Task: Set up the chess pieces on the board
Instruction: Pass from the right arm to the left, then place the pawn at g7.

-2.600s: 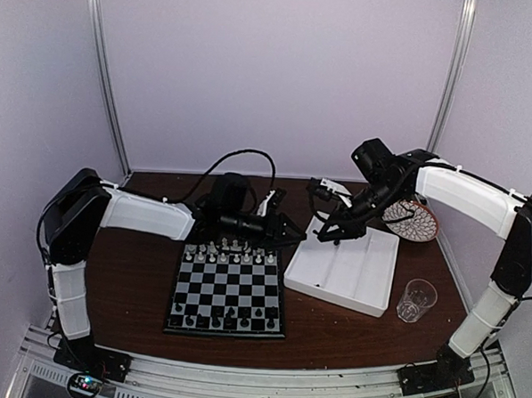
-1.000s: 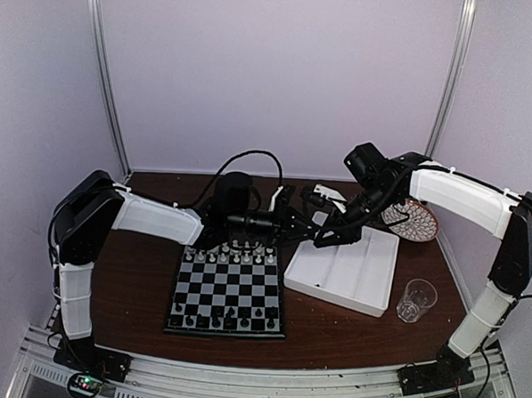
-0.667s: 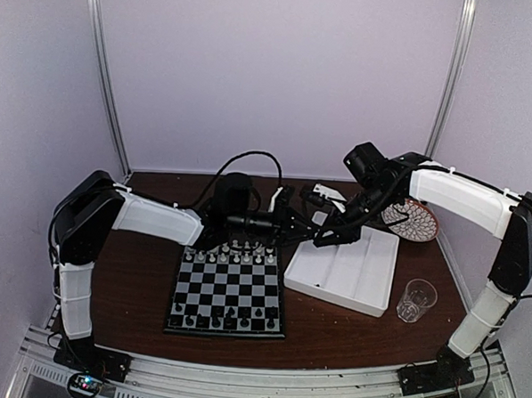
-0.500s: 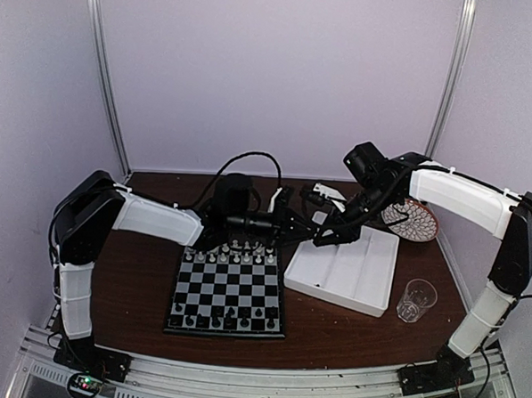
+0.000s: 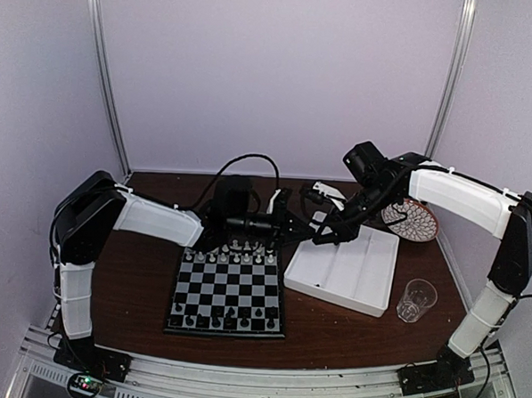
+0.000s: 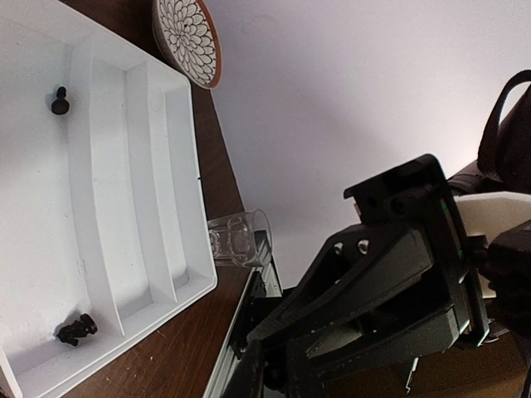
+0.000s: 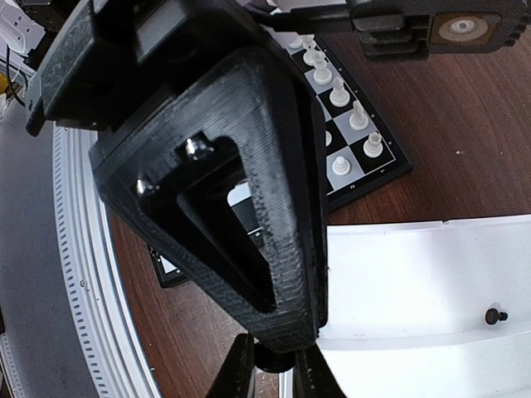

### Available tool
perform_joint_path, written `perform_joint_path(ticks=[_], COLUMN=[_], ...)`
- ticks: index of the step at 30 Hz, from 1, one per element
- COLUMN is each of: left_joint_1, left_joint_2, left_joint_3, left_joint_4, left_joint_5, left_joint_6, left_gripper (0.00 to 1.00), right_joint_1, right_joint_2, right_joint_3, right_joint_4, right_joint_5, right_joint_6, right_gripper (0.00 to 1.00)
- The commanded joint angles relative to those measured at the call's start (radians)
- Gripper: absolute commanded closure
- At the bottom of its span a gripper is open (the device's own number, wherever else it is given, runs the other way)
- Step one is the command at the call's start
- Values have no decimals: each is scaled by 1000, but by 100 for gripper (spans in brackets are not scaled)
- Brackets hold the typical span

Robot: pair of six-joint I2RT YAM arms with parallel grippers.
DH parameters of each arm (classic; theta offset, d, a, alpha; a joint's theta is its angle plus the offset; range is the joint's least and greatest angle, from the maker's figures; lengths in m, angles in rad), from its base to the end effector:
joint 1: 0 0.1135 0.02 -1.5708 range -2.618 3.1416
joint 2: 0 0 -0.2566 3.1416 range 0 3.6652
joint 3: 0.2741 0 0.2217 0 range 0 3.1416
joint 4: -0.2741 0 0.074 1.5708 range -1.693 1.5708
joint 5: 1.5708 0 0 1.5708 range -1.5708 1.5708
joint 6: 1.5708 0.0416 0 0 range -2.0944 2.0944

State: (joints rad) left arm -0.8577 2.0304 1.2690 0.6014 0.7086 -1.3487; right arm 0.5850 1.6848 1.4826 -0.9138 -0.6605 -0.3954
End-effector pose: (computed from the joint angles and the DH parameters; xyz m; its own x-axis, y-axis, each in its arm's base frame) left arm 0.2634 -0.3459 0.2228 -0.9931 0.0160 -0.1163 0.1174 0.1199 -0.9858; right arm 0.2504 0.1965 0.2884 -0.4367 -0.6541 -0.6177 -0.8983 0.2792 0.3394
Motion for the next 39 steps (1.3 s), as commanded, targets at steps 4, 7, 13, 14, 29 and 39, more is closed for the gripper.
perform_joint_path(ticks=[4,7,13,14,29,39], left_joint_1=[-9,-9,8,9,0,-35], left_joint_2=[8,-6,-128,-159,-492,-640], left_joint_3=[-11,-8,12,26,-75,-274], left_joint_4=[56,29,-323,-429,-1114,-1167], left_joint_5=[15,11,-40,-69,-582,-712], left_joint_6=[7,35,306,392,957,961], left_gripper=[94,95,95,95,96,96], right_joint_1=[-7,-7,-55,-73,-299,-301], right_joint_2=[19,14,-120,-151,-289,-253], right_joint_3=[26,27,0,-21,-359,-370], right_joint_4=[53,50,-18,-17,143,153], right_joint_5=[44,38,14,10,-32,-48], right_joint_6=[26,27,-22,-25,-66,-71], right_gripper=[87,80,66,65,62,62])
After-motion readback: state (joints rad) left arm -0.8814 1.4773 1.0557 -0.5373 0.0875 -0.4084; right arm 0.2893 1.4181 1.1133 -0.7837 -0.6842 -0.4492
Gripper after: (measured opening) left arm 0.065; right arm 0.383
